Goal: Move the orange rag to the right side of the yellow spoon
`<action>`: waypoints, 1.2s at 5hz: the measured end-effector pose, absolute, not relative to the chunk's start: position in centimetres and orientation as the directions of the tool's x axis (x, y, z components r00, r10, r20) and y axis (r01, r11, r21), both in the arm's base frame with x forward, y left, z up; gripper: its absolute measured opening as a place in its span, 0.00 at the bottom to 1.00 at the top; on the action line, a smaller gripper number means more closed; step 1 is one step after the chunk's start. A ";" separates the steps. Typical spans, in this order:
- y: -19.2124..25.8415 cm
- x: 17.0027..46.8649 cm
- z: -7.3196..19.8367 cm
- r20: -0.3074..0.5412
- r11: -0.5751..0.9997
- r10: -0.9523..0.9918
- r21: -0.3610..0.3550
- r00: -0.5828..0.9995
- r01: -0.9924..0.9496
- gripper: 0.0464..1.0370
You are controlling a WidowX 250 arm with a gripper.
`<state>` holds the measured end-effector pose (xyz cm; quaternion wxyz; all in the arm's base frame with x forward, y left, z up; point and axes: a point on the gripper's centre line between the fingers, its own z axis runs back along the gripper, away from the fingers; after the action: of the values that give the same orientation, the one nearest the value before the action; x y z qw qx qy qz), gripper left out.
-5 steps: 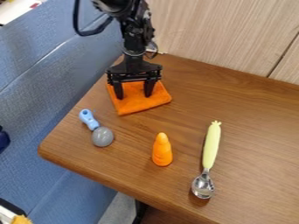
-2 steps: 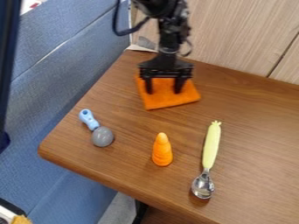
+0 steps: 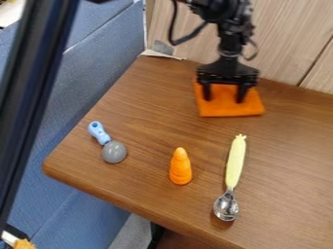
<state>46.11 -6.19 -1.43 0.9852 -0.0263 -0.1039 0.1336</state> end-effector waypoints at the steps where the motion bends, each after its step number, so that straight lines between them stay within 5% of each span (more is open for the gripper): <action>1: -9.8 45.2 -1.7 0.180 0.986 0.154 -0.093 0.972 -0.139 0.96; 6: -16.7 36.0 -0.9 0.135 0.981 -0.142 -0.110 0.981 0.157 0.96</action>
<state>36.05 -16.70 -0.87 0.9933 -0.0600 -0.0634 -0.0754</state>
